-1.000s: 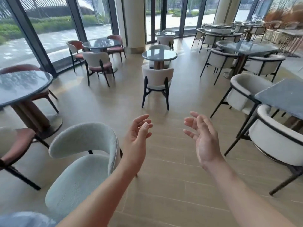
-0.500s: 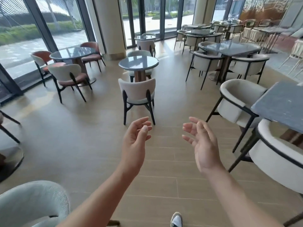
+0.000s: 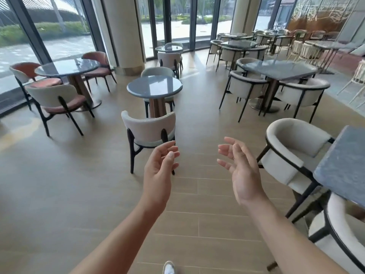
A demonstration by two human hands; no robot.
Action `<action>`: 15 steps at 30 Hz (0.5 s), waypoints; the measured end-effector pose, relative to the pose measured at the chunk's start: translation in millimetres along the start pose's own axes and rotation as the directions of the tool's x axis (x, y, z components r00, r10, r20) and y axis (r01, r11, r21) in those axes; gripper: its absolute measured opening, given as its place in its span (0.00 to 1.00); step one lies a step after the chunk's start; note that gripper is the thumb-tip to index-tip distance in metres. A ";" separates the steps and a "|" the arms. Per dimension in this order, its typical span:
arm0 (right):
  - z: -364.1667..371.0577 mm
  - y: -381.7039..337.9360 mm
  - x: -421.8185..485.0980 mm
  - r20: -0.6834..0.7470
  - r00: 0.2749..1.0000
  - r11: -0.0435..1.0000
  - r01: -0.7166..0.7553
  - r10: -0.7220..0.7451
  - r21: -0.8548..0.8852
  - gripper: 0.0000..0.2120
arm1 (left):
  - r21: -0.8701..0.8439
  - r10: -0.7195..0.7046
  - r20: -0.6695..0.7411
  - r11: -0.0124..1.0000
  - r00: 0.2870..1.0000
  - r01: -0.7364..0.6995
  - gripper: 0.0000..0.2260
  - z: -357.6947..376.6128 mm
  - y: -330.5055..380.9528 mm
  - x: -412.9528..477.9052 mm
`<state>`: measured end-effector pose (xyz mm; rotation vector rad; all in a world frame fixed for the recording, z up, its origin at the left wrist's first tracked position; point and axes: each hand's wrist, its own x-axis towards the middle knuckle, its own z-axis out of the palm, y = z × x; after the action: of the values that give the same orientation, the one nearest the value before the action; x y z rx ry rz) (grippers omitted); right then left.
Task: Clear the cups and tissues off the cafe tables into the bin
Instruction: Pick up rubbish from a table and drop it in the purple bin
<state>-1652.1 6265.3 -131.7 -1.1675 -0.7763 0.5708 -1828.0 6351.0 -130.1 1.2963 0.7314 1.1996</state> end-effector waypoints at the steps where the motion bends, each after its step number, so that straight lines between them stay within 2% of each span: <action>1: -1.4 8.9 22.9 -0.005 1.000 1.000 -0.005 0.005 0.000 0.23 | -0.005 0.001 0.007 1.000 1.000 -0.001 0.15 7.6 -8.7 21.6; 5: 3.9 49.7 121.2 -0.010 1.000 1.000 -0.011 0.011 -0.002 0.30 | -0.027 -0.003 -0.010 1.000 1.000 0.003 0.16 27.8 -44.6 118.2; 15: 28.3 108.5 385.6 -0.081 0.997 1.000 0.004 -0.004 -0.002 0.32 | -0.022 -0.014 0.033 1.000 0.999 0.015 0.16 94.4 -104.8 384.9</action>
<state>-1436.4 6603.9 -138.0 -1.1839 -0.7102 0.5167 -1607.1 6696.4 -132.9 1.2873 0.7009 1.1697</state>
